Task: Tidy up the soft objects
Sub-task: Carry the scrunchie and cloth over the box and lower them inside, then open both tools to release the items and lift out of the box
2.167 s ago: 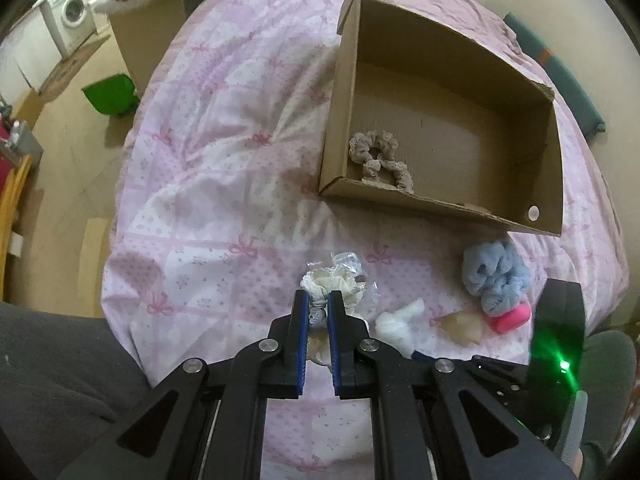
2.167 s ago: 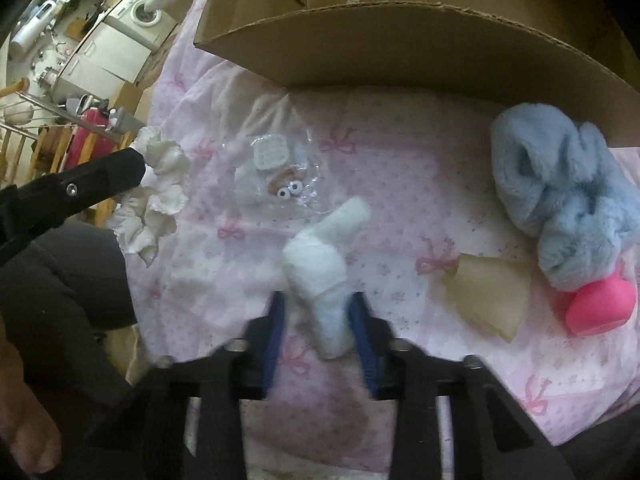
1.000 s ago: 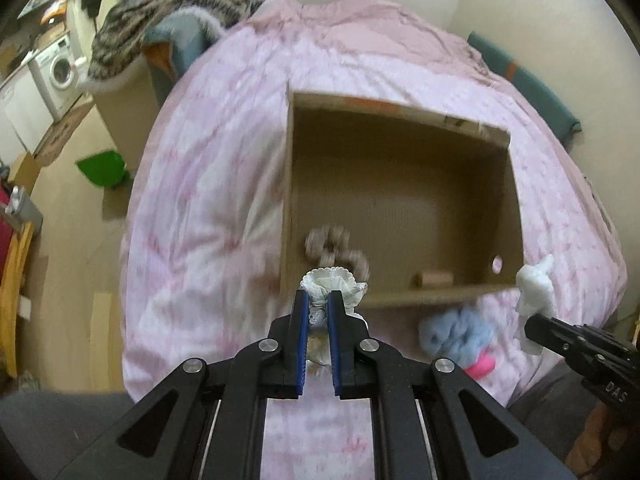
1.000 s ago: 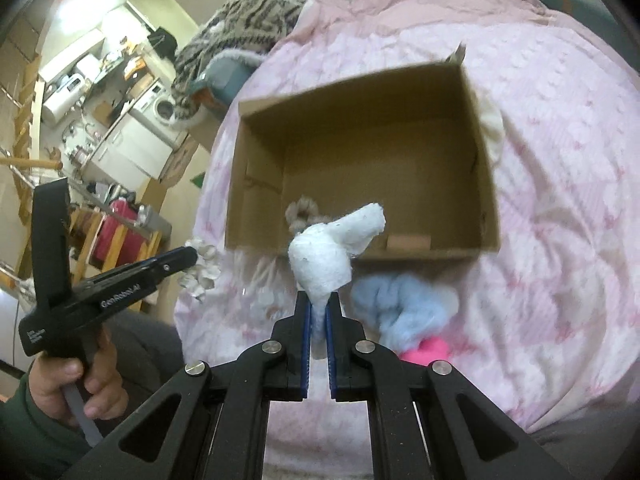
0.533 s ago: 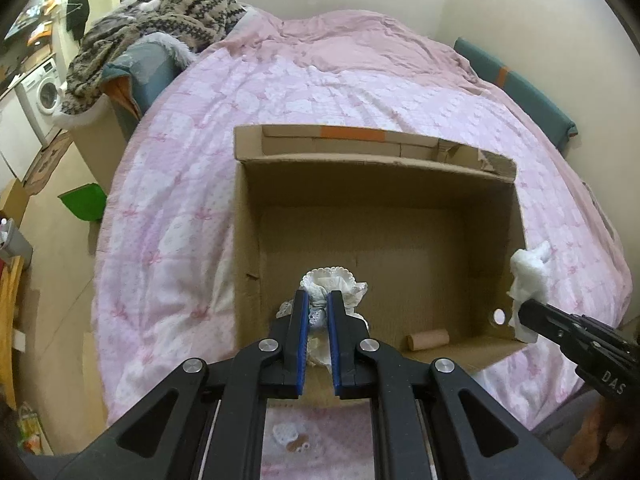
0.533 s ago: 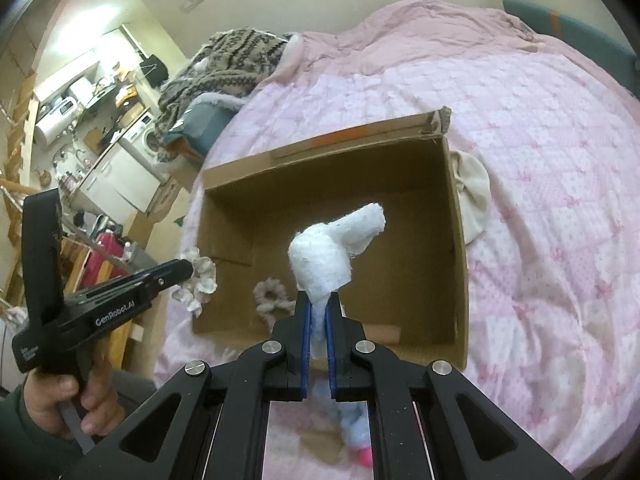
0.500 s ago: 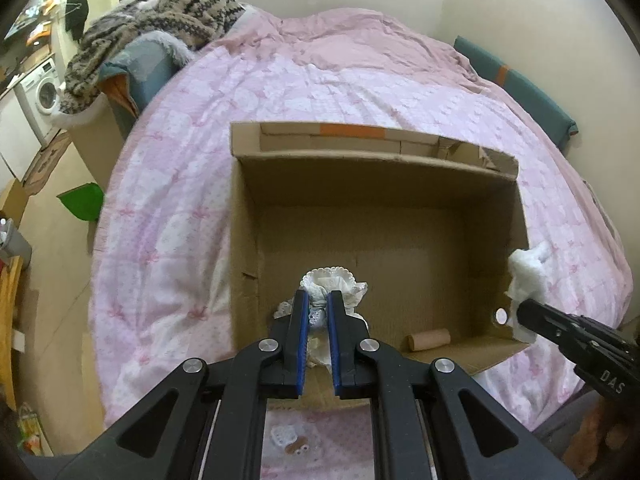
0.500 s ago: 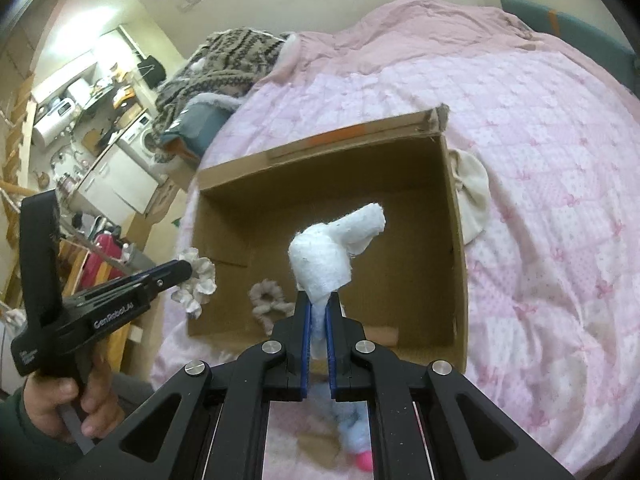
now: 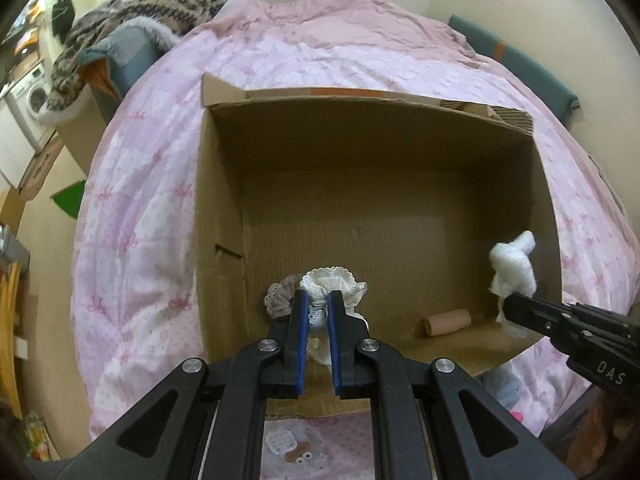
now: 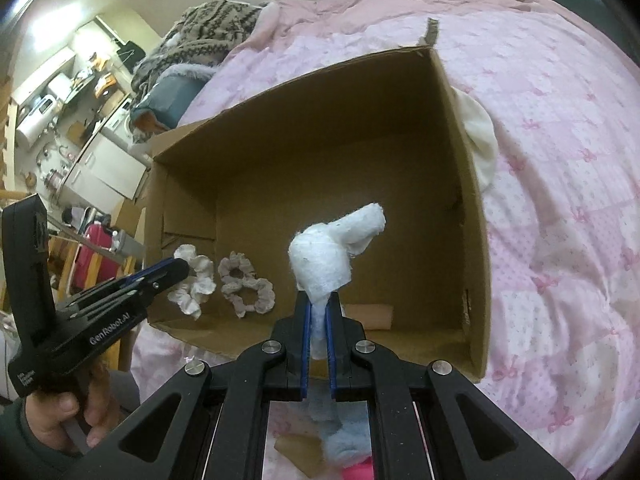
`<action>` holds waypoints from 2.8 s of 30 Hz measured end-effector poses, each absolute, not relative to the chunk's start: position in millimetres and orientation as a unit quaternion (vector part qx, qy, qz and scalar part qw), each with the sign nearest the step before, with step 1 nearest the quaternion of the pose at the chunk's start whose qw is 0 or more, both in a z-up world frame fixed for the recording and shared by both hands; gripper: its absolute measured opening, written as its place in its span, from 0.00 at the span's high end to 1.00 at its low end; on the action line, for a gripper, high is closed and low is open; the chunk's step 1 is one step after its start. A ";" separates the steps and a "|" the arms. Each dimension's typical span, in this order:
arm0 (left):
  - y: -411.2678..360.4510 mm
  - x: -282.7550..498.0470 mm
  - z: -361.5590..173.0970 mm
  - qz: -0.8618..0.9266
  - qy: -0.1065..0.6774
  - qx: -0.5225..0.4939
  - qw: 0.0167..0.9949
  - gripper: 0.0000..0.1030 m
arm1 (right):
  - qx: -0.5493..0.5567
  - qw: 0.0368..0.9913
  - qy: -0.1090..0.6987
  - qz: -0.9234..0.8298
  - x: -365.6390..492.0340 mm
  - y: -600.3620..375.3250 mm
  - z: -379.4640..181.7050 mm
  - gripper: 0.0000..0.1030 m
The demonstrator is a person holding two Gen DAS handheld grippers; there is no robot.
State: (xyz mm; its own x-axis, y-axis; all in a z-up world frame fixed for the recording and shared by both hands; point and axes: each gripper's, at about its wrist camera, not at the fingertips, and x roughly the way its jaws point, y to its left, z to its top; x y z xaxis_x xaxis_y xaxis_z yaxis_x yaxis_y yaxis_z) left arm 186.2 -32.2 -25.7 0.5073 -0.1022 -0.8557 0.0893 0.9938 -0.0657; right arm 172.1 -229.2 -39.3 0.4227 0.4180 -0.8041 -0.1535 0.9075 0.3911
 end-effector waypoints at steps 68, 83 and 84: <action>-24.9 157.5 3.9 -0.037 0.438 -0.007 0.898 0.38 | 0.146 0.857 0.471 0.153 154.8 -243.9 -19.1 0.35; -6.6 115.7 3.6 -0.012 0.448 -0.022 0.894 0.38 | 0.140 0.859 0.472 0.143 120.6 -249.6 -12.4 0.35; -4.8 114.7 3.2 -0.010 0.450 -0.024 0.893 0.38 | 0.138 0.859 0.472 0.141 118.3 -248.6 -12.1 0.35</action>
State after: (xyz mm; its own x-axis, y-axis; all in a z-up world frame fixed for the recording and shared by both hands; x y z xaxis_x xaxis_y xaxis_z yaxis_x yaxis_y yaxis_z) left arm 114.7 -4.8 3.2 0.5955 -0.0391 -0.8024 -0.0040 0.9987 -0.0516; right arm 118.3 -248.6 -12.1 0.5146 0.3734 -0.7719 -0.1120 0.9218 0.3712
